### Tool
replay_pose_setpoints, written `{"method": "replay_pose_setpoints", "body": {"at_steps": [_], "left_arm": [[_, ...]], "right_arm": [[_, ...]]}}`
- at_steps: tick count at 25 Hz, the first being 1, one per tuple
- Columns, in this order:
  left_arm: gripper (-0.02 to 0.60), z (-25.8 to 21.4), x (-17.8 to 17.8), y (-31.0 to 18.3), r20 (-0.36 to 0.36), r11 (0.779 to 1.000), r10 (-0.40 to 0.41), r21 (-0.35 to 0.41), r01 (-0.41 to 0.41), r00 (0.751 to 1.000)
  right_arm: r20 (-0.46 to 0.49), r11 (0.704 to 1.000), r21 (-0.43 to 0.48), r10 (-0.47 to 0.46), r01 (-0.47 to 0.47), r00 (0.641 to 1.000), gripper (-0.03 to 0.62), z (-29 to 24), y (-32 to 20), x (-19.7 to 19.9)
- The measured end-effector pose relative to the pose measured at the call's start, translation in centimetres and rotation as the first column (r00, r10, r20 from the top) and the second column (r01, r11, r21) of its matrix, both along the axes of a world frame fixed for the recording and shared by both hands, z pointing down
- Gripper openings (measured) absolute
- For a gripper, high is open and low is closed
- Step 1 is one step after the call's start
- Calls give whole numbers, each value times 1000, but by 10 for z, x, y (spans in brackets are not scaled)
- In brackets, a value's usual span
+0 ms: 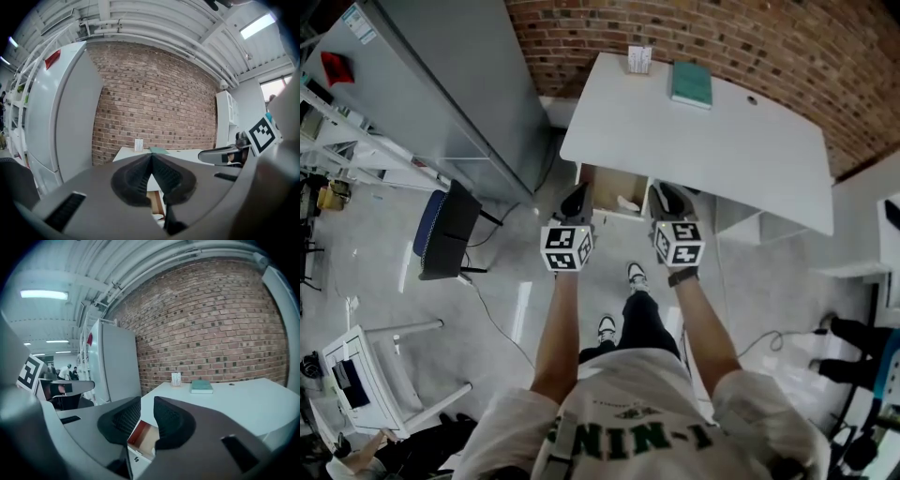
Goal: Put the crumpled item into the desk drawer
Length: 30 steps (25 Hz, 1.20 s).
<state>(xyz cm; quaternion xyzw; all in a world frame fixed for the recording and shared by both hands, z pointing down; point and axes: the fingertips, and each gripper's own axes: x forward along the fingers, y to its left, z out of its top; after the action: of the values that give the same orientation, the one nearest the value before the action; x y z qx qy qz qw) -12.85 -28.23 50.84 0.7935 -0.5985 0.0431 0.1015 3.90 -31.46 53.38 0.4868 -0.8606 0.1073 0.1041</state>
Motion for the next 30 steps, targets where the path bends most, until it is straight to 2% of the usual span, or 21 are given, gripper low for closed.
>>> {"method": "replay_pose_setpoints", "body": {"at_steps": [7,18,22,26,30], "left_arm": [[0,-30,0,28,25,1000,-1,17,1,1000],[0,-64,14,74,50,997,2,73,-6,999],[-1,-77,12,81,59,994,-4,106,-2,998],[0,-91,15,85,64,990,-4,140,-5,998],[0,-103,12,87,66,986,-13,166,2,998]], "right_arm": [[-12,998,67,10,-9,1000,43,-39,28,8],[52,990,140,19,-26,998,17,-90,70,12],[74,985,165,43,-55,996,5,-106,76,17],[82,974,187,114,-127,990,3,-116,75,32],[80,974,188,111,-124,991,3,-119,79,28]]}}
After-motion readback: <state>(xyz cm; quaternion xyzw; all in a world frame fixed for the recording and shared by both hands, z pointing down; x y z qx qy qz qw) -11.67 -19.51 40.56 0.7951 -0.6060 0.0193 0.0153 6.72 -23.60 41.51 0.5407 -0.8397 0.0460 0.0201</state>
